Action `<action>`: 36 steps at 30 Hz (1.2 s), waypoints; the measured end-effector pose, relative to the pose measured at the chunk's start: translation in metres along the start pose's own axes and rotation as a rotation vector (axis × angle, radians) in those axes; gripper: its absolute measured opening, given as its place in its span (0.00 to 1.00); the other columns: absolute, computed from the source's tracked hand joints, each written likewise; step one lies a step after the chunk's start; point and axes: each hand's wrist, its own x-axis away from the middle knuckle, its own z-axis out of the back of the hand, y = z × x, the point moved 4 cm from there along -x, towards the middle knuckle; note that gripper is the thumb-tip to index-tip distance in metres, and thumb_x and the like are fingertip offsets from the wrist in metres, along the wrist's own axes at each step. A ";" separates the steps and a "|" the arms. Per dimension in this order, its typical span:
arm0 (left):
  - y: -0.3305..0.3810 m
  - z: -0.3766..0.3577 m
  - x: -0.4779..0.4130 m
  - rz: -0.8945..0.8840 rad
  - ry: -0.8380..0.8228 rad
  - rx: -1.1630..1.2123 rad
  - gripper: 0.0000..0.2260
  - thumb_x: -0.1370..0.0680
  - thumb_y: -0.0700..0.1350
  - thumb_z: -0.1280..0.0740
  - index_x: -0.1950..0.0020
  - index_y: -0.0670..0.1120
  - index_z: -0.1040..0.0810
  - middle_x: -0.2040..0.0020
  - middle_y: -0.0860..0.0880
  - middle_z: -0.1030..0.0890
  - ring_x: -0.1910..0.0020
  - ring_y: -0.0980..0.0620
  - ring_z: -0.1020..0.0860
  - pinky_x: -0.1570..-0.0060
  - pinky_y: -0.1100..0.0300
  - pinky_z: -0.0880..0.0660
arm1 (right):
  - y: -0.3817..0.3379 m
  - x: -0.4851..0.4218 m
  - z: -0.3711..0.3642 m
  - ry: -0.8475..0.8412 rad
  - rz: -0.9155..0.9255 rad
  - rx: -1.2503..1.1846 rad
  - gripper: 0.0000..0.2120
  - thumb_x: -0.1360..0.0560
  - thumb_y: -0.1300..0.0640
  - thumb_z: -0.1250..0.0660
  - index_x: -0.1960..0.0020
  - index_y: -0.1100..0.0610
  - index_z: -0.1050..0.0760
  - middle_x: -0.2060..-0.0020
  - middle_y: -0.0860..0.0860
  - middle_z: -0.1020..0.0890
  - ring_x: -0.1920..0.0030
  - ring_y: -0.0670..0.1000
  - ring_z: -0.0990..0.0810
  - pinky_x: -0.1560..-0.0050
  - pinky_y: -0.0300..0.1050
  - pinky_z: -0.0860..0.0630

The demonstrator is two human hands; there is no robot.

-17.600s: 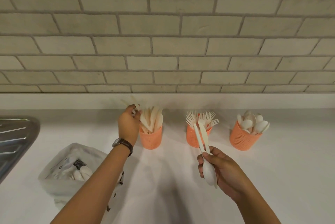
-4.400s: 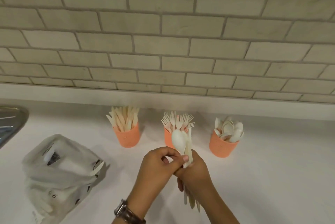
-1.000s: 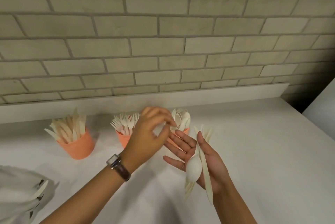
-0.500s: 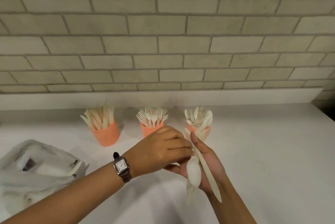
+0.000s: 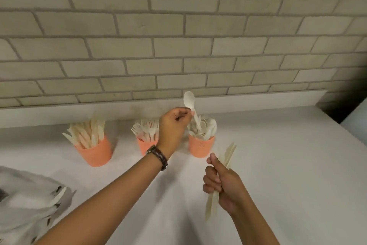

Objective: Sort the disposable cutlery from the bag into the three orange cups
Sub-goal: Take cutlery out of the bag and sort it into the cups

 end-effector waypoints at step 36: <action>-0.030 0.242 0.079 0.098 0.451 -0.181 0.07 0.25 0.41 0.31 0.57 0.54 0.19 0.53 0.56 0.18 0.56 0.64 0.22 0.59 0.77 0.29 | 0.061 -0.055 -0.168 -0.201 0.091 0.119 0.20 0.28 0.51 0.32 0.72 0.54 0.38 0.76 0.51 0.40 0.78 0.47 0.41 0.74 0.40 0.41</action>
